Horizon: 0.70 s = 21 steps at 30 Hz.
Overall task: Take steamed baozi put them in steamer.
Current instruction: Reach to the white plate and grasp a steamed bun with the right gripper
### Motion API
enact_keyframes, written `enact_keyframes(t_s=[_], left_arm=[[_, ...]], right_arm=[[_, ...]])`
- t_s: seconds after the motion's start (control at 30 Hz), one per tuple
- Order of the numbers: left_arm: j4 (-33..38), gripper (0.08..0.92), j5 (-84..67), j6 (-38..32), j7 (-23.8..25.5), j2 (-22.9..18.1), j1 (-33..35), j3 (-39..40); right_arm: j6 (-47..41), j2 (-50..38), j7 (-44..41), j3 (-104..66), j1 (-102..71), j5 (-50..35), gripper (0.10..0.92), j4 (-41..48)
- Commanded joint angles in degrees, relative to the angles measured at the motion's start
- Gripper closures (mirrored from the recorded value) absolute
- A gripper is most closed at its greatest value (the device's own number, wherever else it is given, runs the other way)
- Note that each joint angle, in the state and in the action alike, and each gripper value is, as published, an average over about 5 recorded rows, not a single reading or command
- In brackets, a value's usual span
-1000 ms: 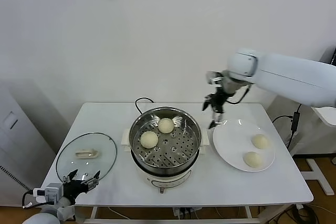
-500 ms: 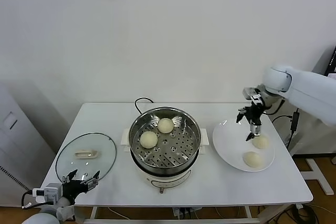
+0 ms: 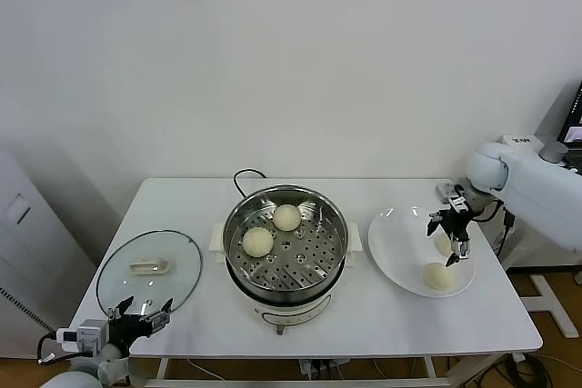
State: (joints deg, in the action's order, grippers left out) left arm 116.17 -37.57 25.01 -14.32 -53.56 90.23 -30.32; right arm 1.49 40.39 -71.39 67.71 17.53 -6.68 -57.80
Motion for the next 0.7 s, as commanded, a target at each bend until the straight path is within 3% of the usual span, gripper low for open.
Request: enact_keyframes(t_s=[0.03, 0.43, 0.7], left_arm=[[-0.01, 0.177, 0.07, 0.01, 0.02, 0.01, 0.03, 0.09], [-0.3, 0.177, 0.3, 0.09, 0.02, 0.26, -0.17, 0.55], [-0.56, 0.177, 0.34, 0.31, -0.03, 0.53, -0.65, 1.05]], right_arm=[[2.82, 0.83, 0.05, -7.33, -8.77, 6.02, 0.203, 3.81], [3.31, 0.81, 0.39, -12.49, -13.04, 9.57, 0.204, 5.3], [3.01, 1.21, 1.3, -16.74, -16.1, 10.62, 0.286, 6.61]])
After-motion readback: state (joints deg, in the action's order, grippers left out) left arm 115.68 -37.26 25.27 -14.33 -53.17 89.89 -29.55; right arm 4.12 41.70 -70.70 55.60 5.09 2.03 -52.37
